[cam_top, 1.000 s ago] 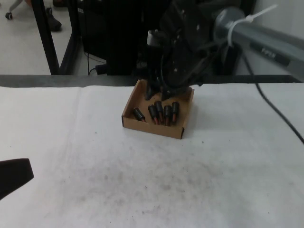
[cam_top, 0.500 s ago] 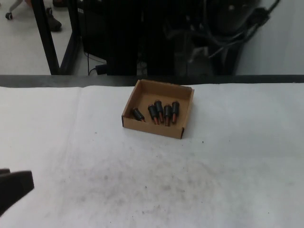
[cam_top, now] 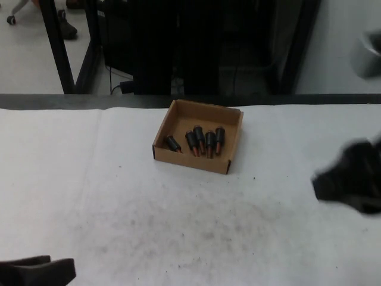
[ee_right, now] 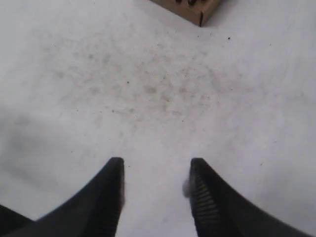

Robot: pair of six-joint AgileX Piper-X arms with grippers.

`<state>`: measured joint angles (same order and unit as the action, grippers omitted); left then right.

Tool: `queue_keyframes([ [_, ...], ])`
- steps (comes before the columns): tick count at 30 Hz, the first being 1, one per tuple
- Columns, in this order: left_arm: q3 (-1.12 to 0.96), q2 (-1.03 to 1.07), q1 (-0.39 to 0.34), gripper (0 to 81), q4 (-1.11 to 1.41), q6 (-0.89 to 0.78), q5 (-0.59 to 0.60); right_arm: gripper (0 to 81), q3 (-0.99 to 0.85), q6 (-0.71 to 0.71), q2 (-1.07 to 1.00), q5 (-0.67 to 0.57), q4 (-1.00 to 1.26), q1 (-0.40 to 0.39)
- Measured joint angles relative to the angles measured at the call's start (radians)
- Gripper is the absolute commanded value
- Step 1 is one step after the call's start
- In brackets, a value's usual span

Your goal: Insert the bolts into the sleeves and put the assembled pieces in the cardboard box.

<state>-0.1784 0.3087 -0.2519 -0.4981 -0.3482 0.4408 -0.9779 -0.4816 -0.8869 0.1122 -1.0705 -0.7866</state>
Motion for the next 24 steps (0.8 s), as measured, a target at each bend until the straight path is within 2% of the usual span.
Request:
queue_keyframes([
  [1, 0.022, 0.0, 0.0, 41.3, 0.028, -0.014, 0.009, 41.1, 0.083, -0.041, 0.074, 0.004, 0.047, -0.015],
  [3, 0.059, 0.0, 0.0, 41.3, 0.059, -0.033, 0.023, 41.1, 0.135, -0.06, 0.115, 0.01, 0.077, -0.02],
  [4, 0.078, 0.0, 0.0, 41.3, 0.067, -0.041, 0.028, 41.1, 0.23, -0.082, 0.182, 0.015, 0.119, -0.025],
  [9, 0.145, 0.0, 0.0, 41.3, 0.074, -0.05, 0.041, 41.1, 0.446, -0.112, 0.284, 0.023, 0.263, -0.025],
  [17, 0.188, 0.0, 0.0, 40.5, 0.095, -0.088, 0.043, 41.1, 0.699, -0.26, 0.298, 0.022, 0.504, -0.027],
  [24, 0.188, 0.0, 0.0, 40.5, 0.087, -0.094, 0.013, 41.1, 0.821, -0.313, 0.298, 0.024, 0.59, -0.027],
])
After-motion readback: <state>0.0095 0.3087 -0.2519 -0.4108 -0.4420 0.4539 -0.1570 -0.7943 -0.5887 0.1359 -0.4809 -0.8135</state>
